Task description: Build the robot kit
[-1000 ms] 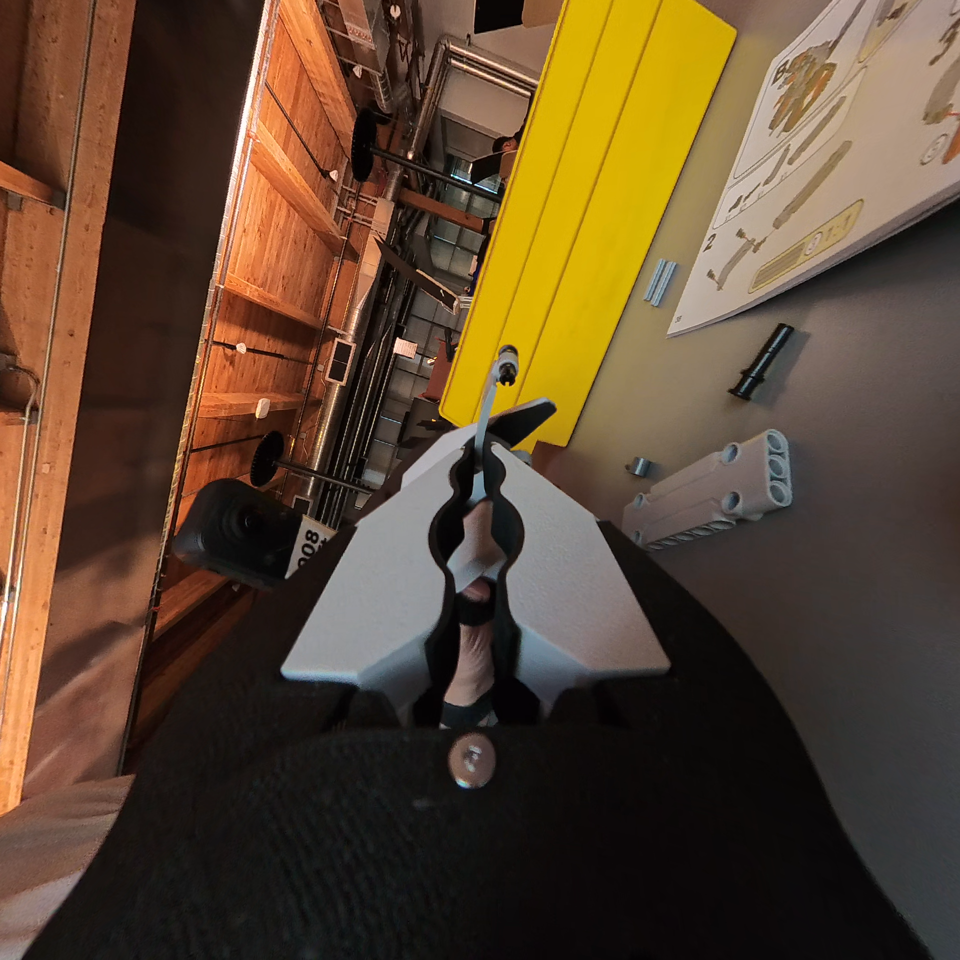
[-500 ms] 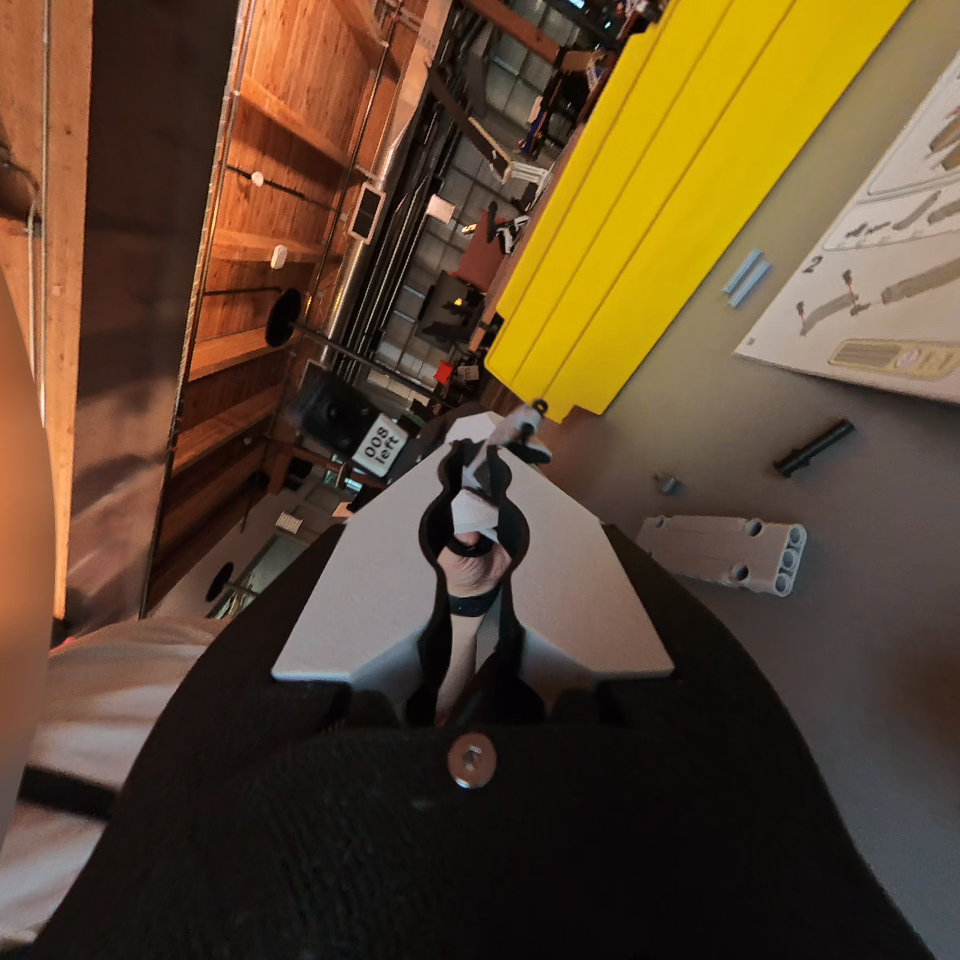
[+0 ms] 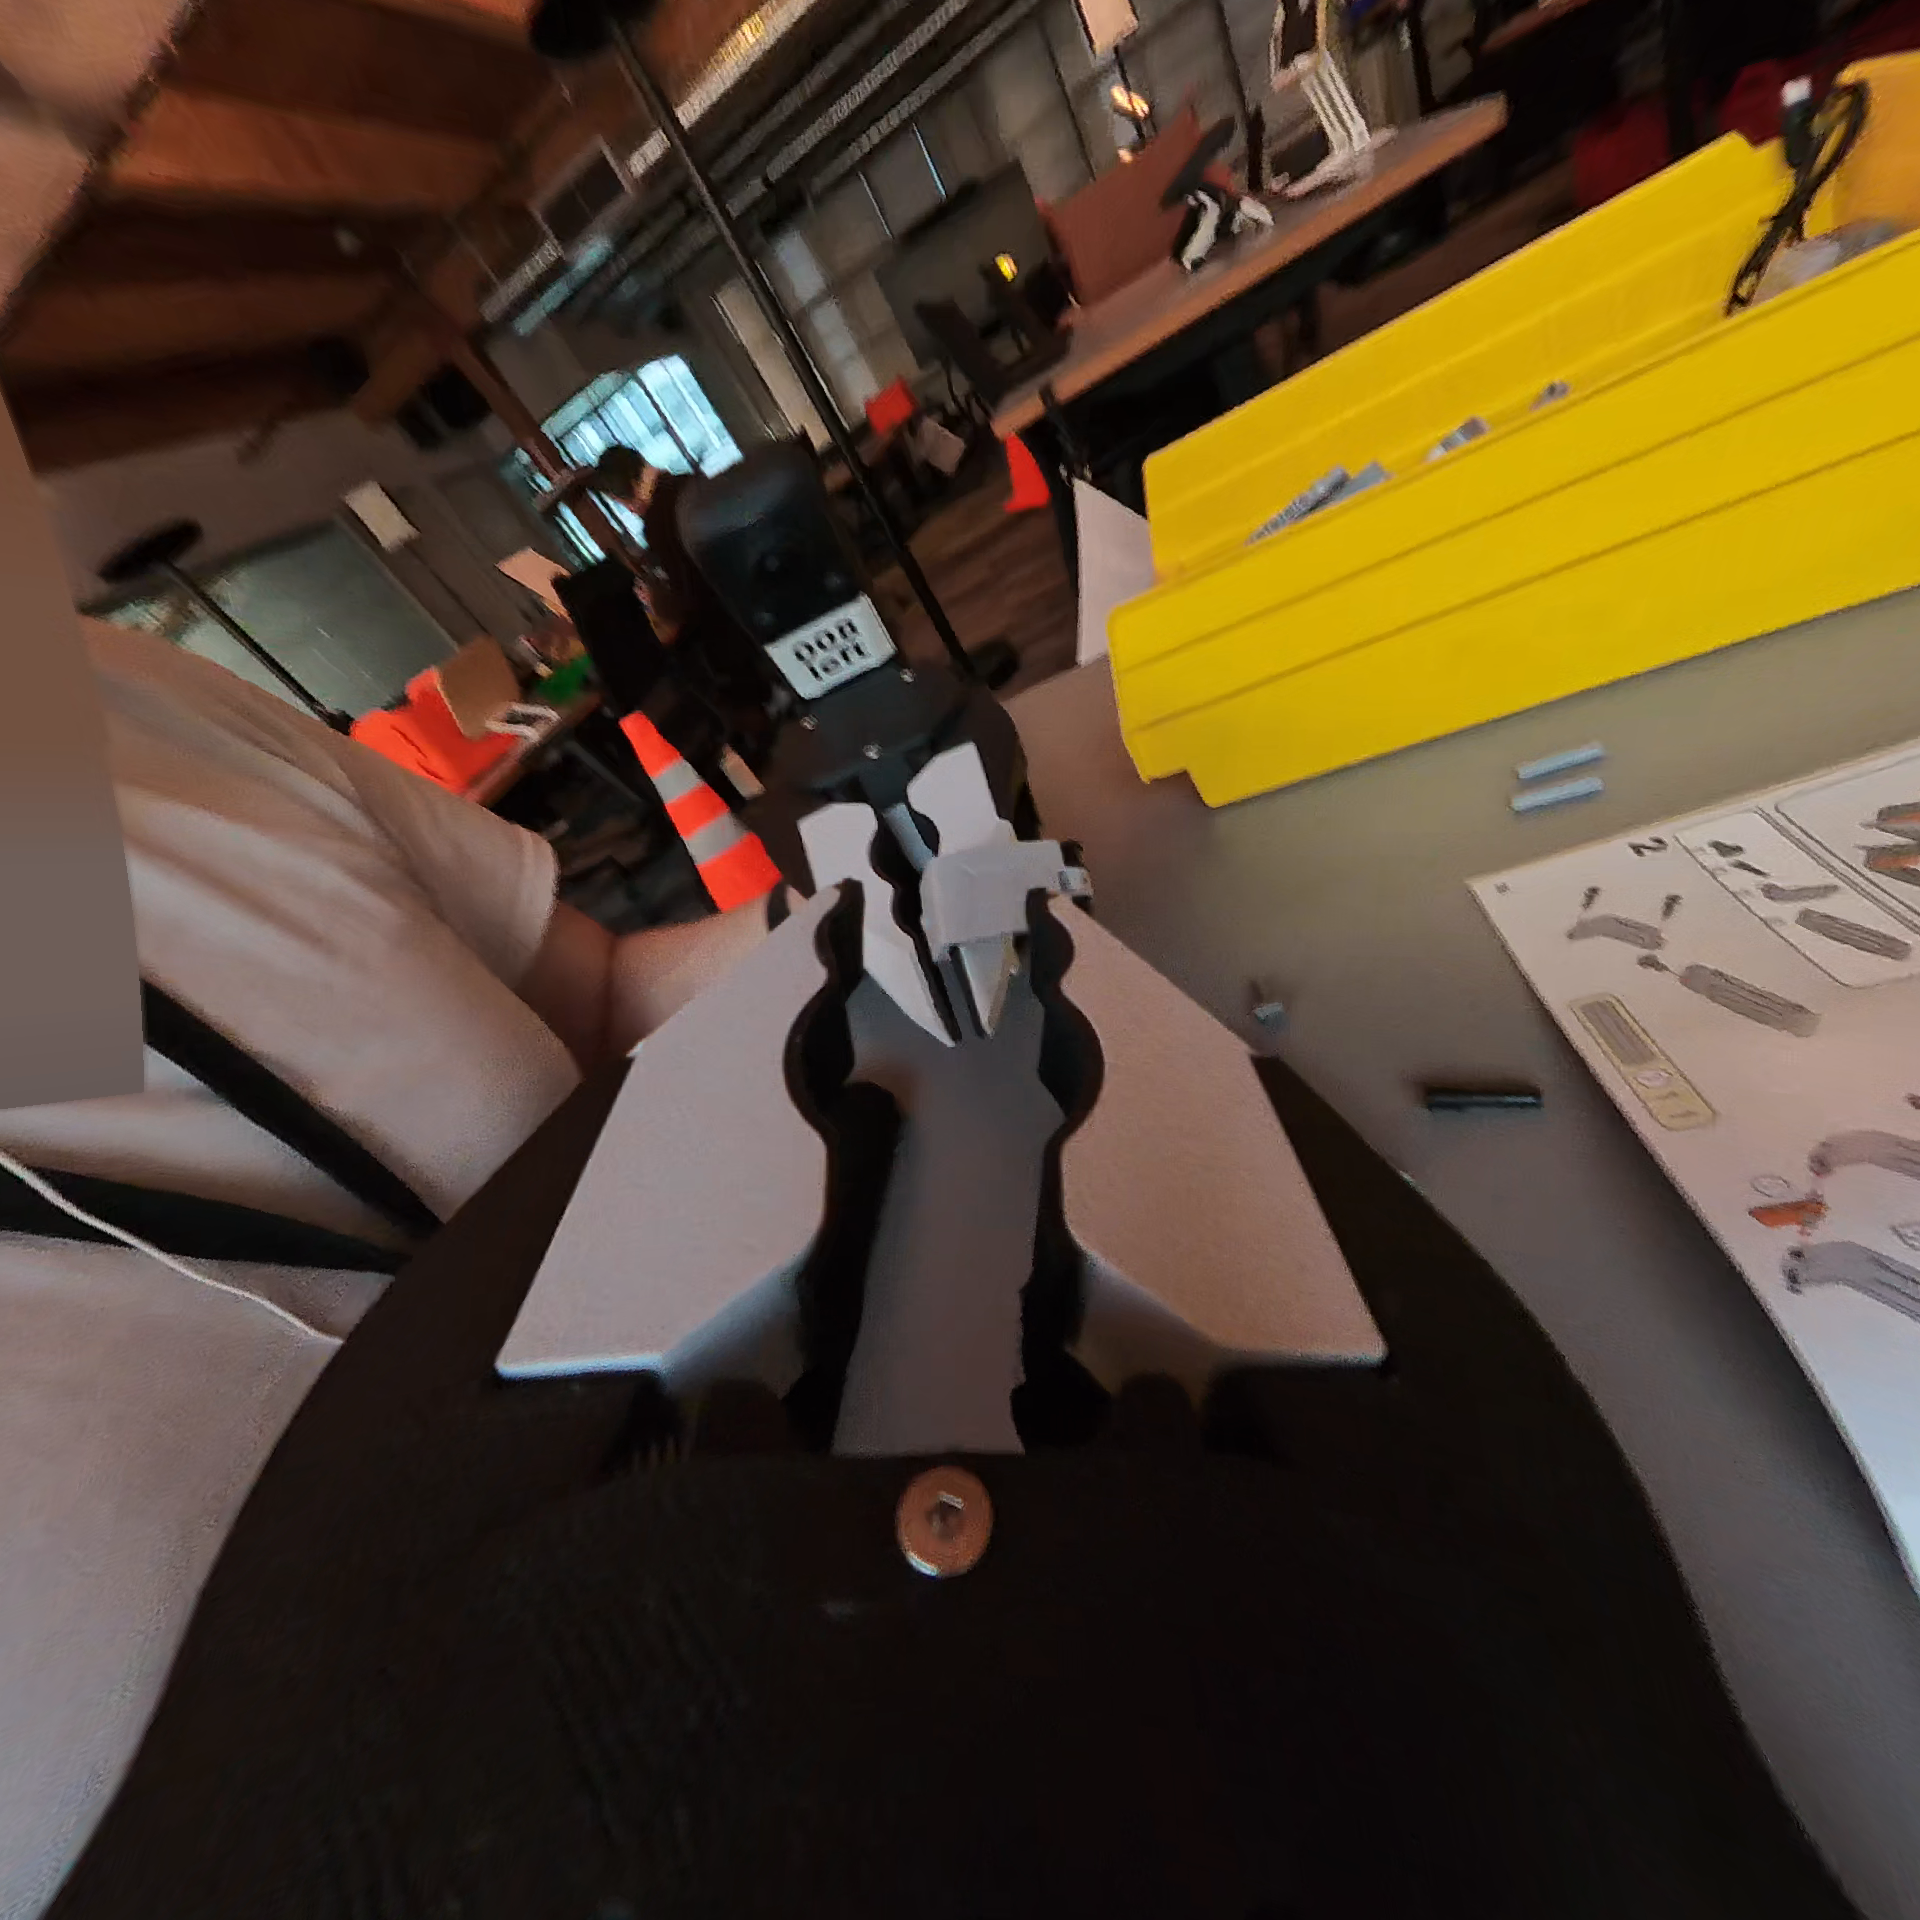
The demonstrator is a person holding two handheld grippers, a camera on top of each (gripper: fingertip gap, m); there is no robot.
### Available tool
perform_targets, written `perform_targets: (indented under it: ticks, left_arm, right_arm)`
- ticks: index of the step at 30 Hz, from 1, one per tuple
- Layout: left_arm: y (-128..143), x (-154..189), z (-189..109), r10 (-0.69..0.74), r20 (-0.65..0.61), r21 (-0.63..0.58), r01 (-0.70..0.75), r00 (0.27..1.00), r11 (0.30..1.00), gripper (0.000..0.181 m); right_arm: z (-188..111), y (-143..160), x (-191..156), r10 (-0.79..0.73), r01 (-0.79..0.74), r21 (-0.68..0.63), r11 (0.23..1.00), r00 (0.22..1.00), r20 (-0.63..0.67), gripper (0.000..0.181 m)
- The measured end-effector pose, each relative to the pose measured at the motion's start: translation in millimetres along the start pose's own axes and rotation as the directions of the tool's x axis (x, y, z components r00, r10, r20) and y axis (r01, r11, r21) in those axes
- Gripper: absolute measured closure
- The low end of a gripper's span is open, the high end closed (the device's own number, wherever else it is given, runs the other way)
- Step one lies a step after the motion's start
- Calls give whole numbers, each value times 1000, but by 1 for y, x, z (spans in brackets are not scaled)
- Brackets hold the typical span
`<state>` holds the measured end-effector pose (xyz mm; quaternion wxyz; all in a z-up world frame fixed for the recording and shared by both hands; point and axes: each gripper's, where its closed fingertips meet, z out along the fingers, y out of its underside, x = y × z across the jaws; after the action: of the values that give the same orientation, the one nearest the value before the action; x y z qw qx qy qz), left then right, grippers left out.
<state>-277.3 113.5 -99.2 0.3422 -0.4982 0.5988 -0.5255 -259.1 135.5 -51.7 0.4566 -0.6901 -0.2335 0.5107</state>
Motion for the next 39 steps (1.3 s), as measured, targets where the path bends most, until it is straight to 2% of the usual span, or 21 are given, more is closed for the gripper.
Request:
perform_targets:
  ticks: [2,3,5,7,9,11,14,17,19,23,32,39]
  left_arm:
    - [9,-7,1,-18,38,-56,20,999,998,179]
    - [9,-4,1,-25,18,-55,26,1000,998,179]
    - [1,5,0,-37,-40,-10,36,999,999,179]
    - [-8,25,-3,-58,-179,36,66,982,997,180]
    - [-21,48,-11,-81,-338,87,117,938,989,179]
    - [-32,63,-21,-74,-442,140,150,894,979,179]
    - [-51,84,-43,-50,-610,218,229,790,949,179]
    - [-63,101,-64,-20,-754,243,307,657,920,180]
    - [-64,107,-65,-3,-779,248,311,627,918,180]
    - [-59,111,-59,-6,-795,222,300,607,928,180]
    - [-57,109,-56,-12,-783,218,292,622,931,180]
    - [-56,108,-55,-18,-780,213,292,626,932,180]
  right_arm:
    - [3,12,10,-6,4,-52,999,999,-45,156]
    - [6,18,14,9,-12,-72,997,999,-51,157]
    - [12,26,18,30,-36,-98,995,998,-58,156]
    - [19,21,11,26,-26,-52,998,1000,-14,154]
    - [24,14,-11,34,-34,-5,999,993,117,142]
    - [25,16,-36,-4,11,-32,999,974,228,134]
    - [27,19,-59,-176,187,-12,982,944,280,131]
    - [29,9,-79,-231,216,81,973,911,343,133]
    - [31,4,-90,-244,205,139,969,889,387,134]
    - [38,5,-95,-248,208,142,968,887,389,136]
    - [38,6,-99,-182,142,123,982,887,424,148]
    - [36,1,-95,-144,94,136,986,893,427,148]
